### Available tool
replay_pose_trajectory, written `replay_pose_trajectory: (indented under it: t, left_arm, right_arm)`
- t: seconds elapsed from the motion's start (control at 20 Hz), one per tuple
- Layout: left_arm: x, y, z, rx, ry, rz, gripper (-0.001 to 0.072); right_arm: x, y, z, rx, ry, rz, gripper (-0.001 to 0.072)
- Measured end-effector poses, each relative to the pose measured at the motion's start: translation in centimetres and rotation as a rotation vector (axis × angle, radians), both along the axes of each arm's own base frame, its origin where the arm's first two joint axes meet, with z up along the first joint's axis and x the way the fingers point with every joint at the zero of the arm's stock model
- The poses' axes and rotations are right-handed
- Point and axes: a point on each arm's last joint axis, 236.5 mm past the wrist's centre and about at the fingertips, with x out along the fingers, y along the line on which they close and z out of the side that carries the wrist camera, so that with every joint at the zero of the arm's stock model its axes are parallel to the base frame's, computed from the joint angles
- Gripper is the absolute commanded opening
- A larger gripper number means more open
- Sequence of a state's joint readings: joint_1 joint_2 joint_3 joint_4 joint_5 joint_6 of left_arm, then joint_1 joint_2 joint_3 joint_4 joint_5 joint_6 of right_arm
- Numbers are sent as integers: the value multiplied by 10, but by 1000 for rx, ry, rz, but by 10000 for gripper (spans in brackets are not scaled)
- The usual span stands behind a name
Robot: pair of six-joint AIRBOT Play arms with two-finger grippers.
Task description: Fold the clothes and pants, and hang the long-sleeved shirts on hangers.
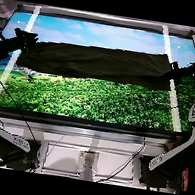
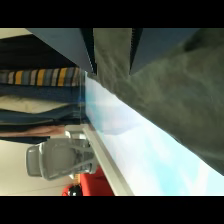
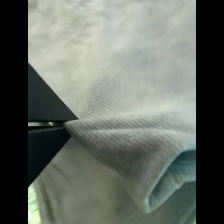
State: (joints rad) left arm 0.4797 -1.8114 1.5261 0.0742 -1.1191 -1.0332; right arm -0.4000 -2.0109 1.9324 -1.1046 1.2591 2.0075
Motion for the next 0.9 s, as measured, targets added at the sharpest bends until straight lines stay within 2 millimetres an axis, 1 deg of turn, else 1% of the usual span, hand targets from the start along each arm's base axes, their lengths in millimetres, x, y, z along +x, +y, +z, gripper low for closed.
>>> replay_pose_trajectory:
  t: [0.15,0.25,0.4,0.55,0.6,0.65,0.7,0.75,0.8,0.9]
  left_arm:
    - [0,0,0,0,0,0,273]
    - [0,0,0,0,0,0,273]
    - [0,0,0,0,0,0,272]
    - [2,2,-1,4,1,12,272]
    - [3,5,-1,7,2,23,272]
    - [5,8,-2,12,3,39,274]
    - [8,12,-3,18,4,61,338]
    - [11,18,-4,25,6,85,442]
    - [14,26,-6,32,7,115,499]
    - [16,46,-8,51,6,173,501]
  right_arm:
    - [-21,-11,18,-39,40,19,20]
    - [-37,-9,19,-42,95,45,19]
    - [-60,-3,10,-53,185,87,20]
    - [-84,5,-8,-65,292,127,22]
    - [-94,5,-14,-71,335,139,37]
    - [-101,3,-18,-82,362,143,68]
    - [-105,2,-19,-91,378,145,184]
    - [-106,-3,-17,-109,386,145,300]
    - [-104,-7,-11,-122,377,142,359]
    - [-89,-17,9,-159,317,129,372]
